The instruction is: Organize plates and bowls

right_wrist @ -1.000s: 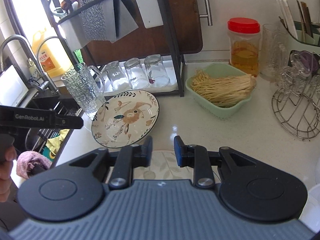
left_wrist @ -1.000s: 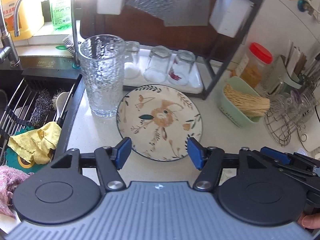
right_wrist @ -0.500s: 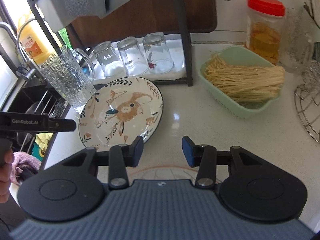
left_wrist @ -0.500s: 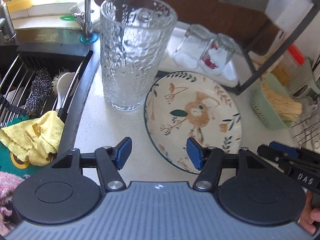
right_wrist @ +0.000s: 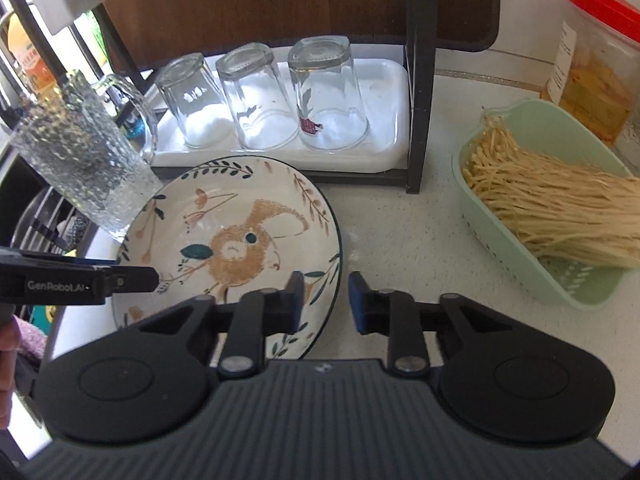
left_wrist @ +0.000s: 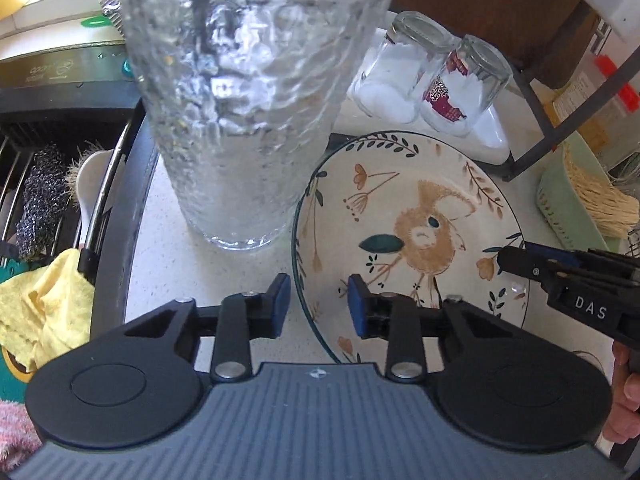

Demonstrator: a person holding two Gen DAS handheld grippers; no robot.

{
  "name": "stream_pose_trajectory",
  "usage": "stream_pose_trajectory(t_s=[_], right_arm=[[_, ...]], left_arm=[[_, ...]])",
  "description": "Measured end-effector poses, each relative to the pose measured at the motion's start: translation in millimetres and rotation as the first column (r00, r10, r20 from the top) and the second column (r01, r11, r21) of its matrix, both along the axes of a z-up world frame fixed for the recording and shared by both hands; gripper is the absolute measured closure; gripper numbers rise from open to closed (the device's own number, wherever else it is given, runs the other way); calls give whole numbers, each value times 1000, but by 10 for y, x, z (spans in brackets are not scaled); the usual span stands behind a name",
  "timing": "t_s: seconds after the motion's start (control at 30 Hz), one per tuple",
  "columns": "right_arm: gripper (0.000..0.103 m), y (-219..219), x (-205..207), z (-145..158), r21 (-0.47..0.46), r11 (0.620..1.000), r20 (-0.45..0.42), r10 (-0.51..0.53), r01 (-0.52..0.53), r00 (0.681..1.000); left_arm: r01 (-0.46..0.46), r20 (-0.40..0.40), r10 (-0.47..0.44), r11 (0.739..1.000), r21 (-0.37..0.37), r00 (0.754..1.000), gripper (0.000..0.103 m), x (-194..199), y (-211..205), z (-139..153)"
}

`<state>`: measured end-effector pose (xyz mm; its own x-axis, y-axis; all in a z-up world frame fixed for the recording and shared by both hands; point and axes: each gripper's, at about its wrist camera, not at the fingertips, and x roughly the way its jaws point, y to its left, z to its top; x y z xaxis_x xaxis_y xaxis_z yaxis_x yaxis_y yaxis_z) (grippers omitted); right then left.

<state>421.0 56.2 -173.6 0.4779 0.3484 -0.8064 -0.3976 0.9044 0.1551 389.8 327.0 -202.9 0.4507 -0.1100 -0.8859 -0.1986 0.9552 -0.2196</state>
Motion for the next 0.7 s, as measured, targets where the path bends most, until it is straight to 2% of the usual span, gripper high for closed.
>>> stream_pose_trajectory(t_s=[0.17,0.33,0.4,0.53,0.7], right_arm=[[82,24,102,-93,15,1000,-25,11,-11,1000],[82,16,134,-102,49,999,-32,17,-15,999],[82,-22,124,-96,70,997,-47,21,-17,999],[82,-87,81,-80,118,993,-79,23,-13,997],[82,-167,-47,47,151,989,-63,18,-8,998]], left_arm=[[-32,25,32,999,-4,999,75,44,40,-10],[-66,25,68,995,-70,997,74,31,108,-23],[-58,23,60,996,-69,998,74,14,112,-7],[-44,54,47,997,-58,997,74,-67,94,110],[-36,98,43,997,-70,994,74,-191,73,322]])
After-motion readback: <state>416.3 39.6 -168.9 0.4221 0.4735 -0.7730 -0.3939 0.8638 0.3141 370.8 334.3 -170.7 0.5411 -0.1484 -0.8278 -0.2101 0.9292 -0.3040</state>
